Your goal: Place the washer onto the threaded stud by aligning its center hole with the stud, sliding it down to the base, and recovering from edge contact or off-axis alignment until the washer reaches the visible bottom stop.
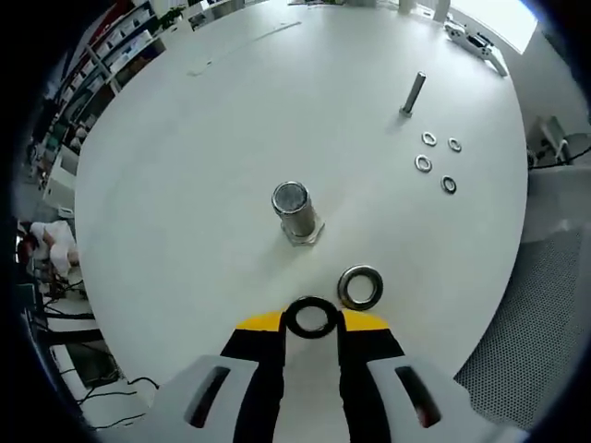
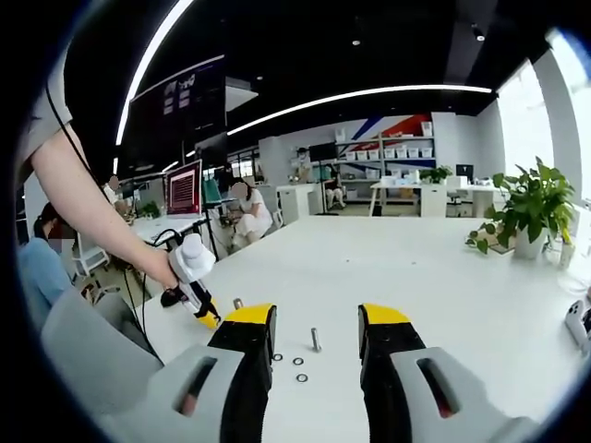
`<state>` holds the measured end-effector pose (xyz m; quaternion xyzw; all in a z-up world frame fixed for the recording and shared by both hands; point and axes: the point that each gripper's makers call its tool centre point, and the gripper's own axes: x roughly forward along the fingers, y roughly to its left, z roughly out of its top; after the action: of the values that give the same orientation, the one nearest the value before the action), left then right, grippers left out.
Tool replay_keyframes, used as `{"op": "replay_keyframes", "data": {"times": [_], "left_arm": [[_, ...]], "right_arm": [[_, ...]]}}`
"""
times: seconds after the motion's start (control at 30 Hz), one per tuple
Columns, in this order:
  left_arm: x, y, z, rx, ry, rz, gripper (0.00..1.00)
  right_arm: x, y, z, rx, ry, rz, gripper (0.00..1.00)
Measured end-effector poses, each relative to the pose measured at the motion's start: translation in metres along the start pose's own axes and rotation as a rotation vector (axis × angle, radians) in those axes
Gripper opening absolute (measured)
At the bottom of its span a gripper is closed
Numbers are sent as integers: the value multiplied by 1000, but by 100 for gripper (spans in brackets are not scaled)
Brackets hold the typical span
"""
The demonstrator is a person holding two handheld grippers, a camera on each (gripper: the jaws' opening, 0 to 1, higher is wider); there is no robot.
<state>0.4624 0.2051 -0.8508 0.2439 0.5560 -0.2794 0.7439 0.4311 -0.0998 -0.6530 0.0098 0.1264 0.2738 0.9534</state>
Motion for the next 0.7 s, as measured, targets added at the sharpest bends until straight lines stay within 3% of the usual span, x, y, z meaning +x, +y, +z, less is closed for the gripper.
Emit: {"op": "replay_keyframes", "data": {"times": [0.7], "left_arm": [[-31, 4, 20, 18, -76, 25, 19]], "right_arm": [[1, 3, 2, 0, -8, 11, 38]]}}
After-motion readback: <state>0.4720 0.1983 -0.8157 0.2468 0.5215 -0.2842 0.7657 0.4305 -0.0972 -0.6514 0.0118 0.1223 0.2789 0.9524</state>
